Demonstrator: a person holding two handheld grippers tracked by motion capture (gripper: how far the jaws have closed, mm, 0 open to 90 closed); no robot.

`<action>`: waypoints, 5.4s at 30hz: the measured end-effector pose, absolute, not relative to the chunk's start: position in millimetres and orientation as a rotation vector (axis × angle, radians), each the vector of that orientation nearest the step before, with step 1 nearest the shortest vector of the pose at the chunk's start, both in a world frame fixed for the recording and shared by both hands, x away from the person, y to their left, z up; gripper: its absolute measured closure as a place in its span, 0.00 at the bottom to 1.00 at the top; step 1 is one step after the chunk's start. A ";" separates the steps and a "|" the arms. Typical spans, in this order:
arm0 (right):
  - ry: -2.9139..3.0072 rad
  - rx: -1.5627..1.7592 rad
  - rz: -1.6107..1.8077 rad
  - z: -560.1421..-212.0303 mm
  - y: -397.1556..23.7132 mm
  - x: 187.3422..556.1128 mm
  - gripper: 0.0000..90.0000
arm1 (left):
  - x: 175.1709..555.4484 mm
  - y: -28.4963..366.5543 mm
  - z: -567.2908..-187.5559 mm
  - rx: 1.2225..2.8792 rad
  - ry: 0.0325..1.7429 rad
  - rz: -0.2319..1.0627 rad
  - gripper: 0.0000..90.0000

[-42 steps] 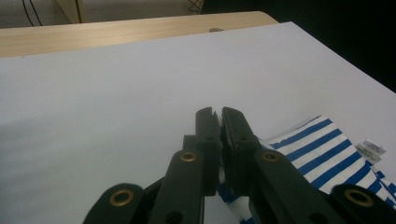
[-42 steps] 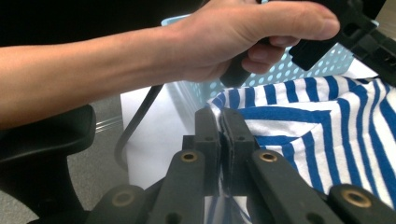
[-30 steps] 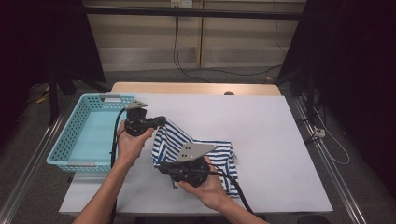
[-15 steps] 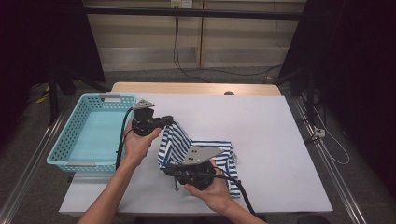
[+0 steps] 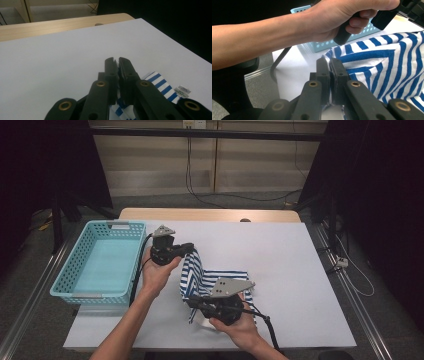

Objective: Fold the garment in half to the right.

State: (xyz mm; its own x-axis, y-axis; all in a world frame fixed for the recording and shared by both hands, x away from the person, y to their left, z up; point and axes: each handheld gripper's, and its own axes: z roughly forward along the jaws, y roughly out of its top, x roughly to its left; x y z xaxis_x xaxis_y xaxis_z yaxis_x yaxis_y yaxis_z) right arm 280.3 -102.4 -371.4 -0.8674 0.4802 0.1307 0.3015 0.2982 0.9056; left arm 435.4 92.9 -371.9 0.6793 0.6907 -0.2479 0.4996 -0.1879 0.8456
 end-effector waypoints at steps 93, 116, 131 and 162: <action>2.454 1.067 1.348 -433.3 -212.3 251.0 0.96 | 437.8 -41.9 -433.4 2.014 0.862 0.012 0.96; 2.461 1.114 1.237 -441.1 -223.2 241.3 0.82 | 434.0 -44.9 -440.3 2.029 0.848 -0.019 0.73; 2.346 1.157 1.253 -425.0 -234.7 253.4 0.43 | 432.9 -0.2 -423.5 1.966 0.859 0.114 0.10; 2.305 1.255 1.003 -431.1 -223.8 404.4 0.73 | 398.5 86.1 -436.6 1.988 0.854 0.280 0.06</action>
